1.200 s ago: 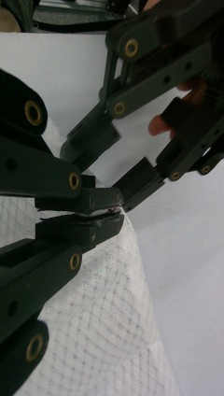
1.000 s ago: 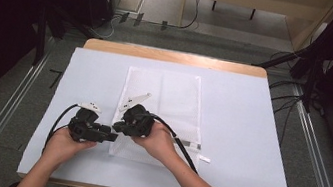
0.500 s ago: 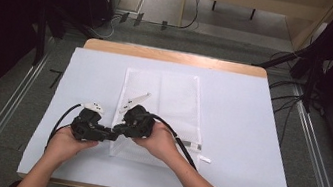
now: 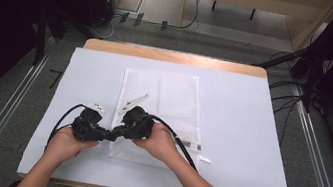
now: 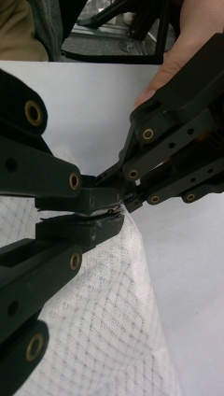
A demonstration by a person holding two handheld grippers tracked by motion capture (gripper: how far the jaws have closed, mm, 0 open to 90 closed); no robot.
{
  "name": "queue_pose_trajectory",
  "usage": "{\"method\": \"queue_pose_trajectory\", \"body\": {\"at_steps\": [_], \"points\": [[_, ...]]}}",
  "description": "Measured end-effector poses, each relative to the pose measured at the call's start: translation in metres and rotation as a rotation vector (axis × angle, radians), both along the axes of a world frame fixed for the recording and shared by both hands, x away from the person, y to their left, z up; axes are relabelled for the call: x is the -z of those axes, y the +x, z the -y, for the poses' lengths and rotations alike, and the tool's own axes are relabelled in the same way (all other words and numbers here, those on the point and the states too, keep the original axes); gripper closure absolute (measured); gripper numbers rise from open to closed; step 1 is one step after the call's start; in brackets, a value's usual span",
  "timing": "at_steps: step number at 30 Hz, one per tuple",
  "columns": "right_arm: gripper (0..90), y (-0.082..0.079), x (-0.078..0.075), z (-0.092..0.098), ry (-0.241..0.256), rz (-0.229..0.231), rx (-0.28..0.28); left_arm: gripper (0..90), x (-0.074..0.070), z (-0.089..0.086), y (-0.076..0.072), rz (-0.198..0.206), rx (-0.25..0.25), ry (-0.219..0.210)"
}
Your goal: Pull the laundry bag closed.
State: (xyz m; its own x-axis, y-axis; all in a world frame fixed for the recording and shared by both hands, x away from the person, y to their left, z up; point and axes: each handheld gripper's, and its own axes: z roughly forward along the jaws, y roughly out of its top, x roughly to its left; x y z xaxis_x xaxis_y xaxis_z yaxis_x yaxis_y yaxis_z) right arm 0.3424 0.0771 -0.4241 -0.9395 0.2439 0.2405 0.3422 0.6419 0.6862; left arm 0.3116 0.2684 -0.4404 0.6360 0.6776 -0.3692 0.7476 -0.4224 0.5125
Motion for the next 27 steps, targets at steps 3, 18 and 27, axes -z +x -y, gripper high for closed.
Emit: {"method": "queue_pose_trajectory", "body": {"at_steps": [3,18,27], "points": [[88.1,0.001,0.001,0.000,0.005,-0.002,0.003,87.7,0.000,-0.001,0.000,-0.009,-0.005,-0.004],[88.3,0.005,0.011,0.002,0.001,-0.018,0.013,88.7,-0.002,-0.001,0.000,-0.009,-0.001,0.014],[88.6,0.007,0.013,0.005,-0.002,-0.021,0.013,89.2,-0.005,0.000,0.000,-0.012,-0.006,0.025]]}}
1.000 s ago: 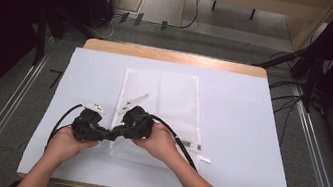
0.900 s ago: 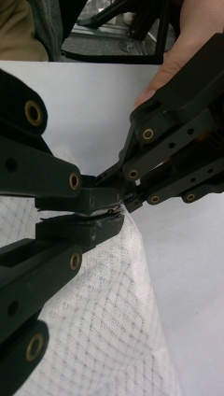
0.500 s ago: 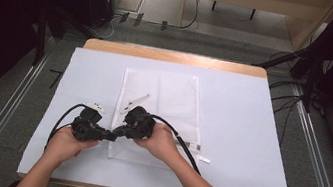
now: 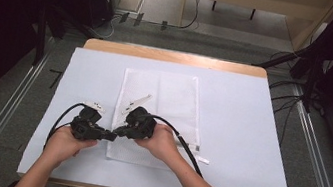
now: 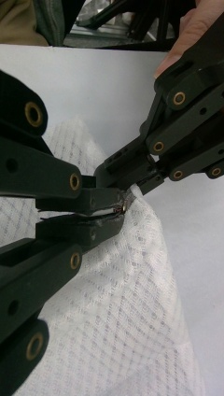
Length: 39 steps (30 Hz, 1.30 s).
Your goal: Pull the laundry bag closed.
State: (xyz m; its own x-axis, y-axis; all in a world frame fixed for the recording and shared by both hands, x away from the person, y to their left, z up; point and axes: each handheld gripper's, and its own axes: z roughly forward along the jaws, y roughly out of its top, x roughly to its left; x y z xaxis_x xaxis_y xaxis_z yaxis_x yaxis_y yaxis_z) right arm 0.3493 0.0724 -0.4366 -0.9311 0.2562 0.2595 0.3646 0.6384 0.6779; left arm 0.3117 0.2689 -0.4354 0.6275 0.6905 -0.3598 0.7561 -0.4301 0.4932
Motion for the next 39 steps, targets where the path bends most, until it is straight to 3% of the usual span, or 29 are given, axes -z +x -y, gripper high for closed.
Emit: {"method": "queue_pose_trajectory", "body": {"at_steps": [9,14,22,24,26,39], "points": [[88.5,0.001,0.001,0.003,-0.004,0.025,-0.003,89.1,-0.001,-0.003,0.000,0.009,0.002,-0.016],[88.4,0.002,0.005,0.007,-0.006,0.002,0.007,89.0,0.000,-0.006,-0.001,0.023,0.027,-0.011],[88.4,0.002,0.004,0.011,-0.017,0.045,0.007,88.9,-0.001,-0.007,-0.001,0.034,0.020,-0.026],[88.4,0.004,0.006,0.015,-0.014,0.015,0.018,88.9,0.000,-0.007,-0.001,0.032,0.026,-0.021],[88.4,0.004,0.007,0.015,-0.014,0.014,0.017,88.9,0.000,-0.006,-0.002,0.030,0.029,-0.016],[88.3,0.004,0.004,0.022,-0.038,0.036,0.026,88.6,-0.001,-0.009,-0.002,0.044,0.021,-0.025]]}}
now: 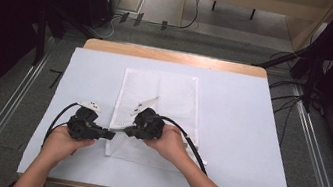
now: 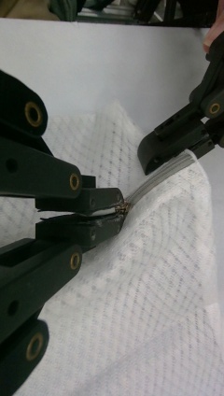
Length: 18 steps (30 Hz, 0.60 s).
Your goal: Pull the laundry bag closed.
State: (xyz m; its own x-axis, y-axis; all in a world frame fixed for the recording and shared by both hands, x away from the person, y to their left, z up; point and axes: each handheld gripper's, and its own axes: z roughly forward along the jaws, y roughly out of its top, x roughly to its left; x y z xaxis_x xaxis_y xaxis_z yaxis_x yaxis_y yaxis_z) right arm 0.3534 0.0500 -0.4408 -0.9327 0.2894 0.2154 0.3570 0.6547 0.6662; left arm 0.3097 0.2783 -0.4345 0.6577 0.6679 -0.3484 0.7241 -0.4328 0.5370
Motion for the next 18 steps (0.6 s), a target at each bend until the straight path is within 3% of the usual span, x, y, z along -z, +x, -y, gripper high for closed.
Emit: {"method": "queue_pose_trajectory", "body": {"at_steps": [4,18], "points": [[88.3,0.0025,0.0016,0.0047,-0.011,-0.016,0.012,88.5,0.0009,-0.0004,0.0006,-0.006,0.001,0.003],[88.3,0.0032,0.0016,0.0102,-0.009,-0.005,0.013,88.4,0.0017,-0.0008,0.0001,-0.006,0.001,0.012]]}}
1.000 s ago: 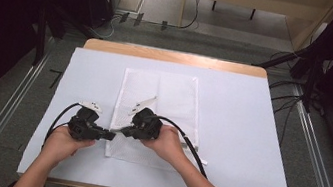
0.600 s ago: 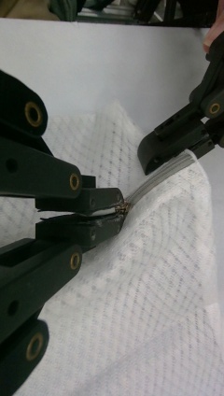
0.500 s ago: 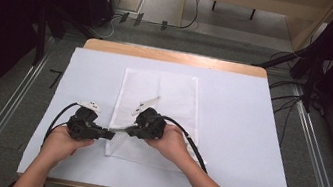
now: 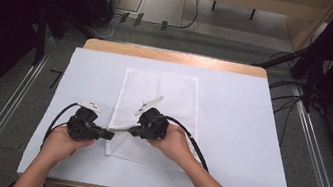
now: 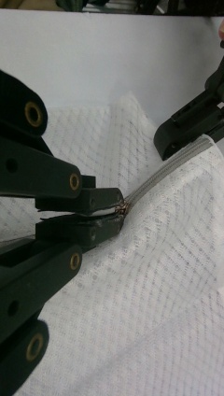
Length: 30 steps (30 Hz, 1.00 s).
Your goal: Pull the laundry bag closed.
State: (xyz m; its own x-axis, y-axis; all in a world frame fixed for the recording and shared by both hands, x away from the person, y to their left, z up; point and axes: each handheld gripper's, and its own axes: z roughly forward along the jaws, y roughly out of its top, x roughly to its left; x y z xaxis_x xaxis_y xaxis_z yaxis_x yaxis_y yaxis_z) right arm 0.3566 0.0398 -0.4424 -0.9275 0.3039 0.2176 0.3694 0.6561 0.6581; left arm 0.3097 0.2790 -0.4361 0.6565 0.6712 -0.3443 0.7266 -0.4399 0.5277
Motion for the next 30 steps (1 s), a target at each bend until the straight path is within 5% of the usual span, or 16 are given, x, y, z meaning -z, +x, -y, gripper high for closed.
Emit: {"method": "queue_pose_trajectory", "body": {"at_steps": [30], "points": [[88.2,0.002,0.004,0.028,-0.007,-0.012,0.040,88.3,-0.001,0.000,-0.002,0.005,0.008,0.002]]}}
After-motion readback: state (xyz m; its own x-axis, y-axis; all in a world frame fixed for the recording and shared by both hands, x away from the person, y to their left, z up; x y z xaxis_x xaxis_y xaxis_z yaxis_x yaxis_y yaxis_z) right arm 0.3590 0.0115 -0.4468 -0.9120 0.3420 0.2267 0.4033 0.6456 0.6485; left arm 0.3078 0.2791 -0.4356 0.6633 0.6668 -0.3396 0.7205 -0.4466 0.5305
